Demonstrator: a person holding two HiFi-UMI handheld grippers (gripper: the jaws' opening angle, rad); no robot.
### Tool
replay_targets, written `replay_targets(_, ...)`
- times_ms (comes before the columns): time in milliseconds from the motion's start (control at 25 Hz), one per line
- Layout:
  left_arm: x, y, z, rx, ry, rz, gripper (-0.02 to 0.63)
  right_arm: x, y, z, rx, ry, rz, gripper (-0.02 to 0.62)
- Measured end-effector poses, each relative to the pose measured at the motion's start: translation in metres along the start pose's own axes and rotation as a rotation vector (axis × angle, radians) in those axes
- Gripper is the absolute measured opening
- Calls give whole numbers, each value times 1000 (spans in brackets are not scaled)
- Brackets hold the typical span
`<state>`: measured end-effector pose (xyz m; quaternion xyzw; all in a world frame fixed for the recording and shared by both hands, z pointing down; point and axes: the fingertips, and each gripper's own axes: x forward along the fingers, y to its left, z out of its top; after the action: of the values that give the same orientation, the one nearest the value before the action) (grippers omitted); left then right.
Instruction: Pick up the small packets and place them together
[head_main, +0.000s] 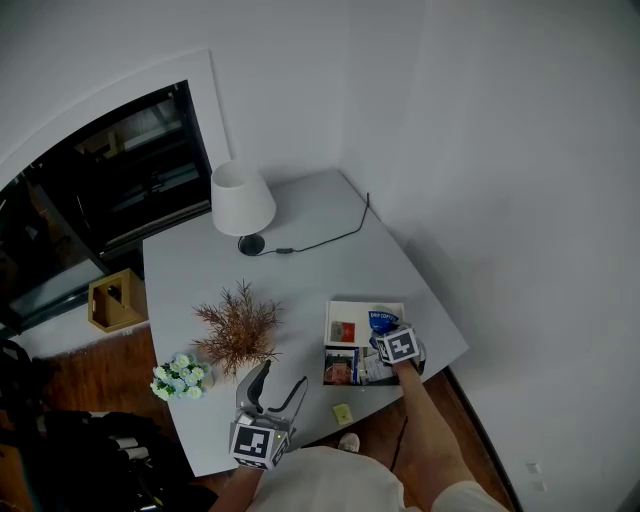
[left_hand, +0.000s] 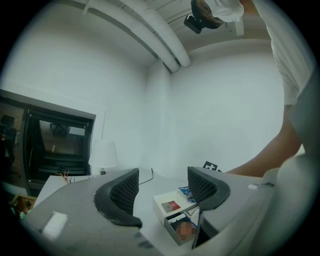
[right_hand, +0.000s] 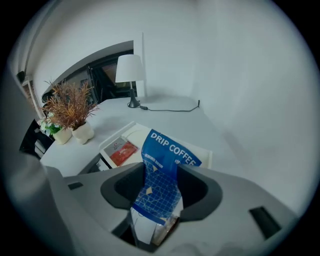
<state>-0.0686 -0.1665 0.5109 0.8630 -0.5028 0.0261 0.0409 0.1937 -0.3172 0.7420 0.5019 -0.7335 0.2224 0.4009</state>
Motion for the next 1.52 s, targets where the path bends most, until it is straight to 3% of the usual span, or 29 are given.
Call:
replay_targets(120,-3,2,-1,0,2,15,298,11,-3,-3,18,24,14,224)
replay_targets(280,-4,6,0,5,5,26,298,15,-8,-2,-35,48,-3,239)
replay_targets(320,-5,7,0,7,6,26,298,17,-9,-2,-40,55,-8,255)
replay_targets(360,-5,7,0,8,5,25,298,17,-9,-2,-40,59,-10,331)
replay_targets(400,-5,7,0,8,3,24,299,18,-9,-2,-37,57,-11,357)
replay_targets(560,-6,5,0,6,-3,12,298,6,-13,6,-26,6,-37,359)
replay_targets(640,-5,5,1,4,-5,7,298,-9,-16,19,-1,-73,-48,374)
replay_targets(680,-4,4,1,1,-6,5,298,-20,-16,29,15,-137,-43,417)
replay_targets(880,1,5,9,-11,-32,-17,295,-124,7,81,81,-571,21,417)
replay_targets(1040,2,7,17,-14,-51,-36,295,-214,46,89,35,-808,53,396)
replay_targets(1280,-1,4,23,3,-50,-66,295,-289,70,64,67,-965,-41,377)
replay_targets(1400,-1,-1,23,5,-56,-78,295,-302,76,50,108,-990,-70,377)
replay_targets(1520,-1,-8,25,14,-60,-96,295,-305,84,44,86,-989,-86,376)
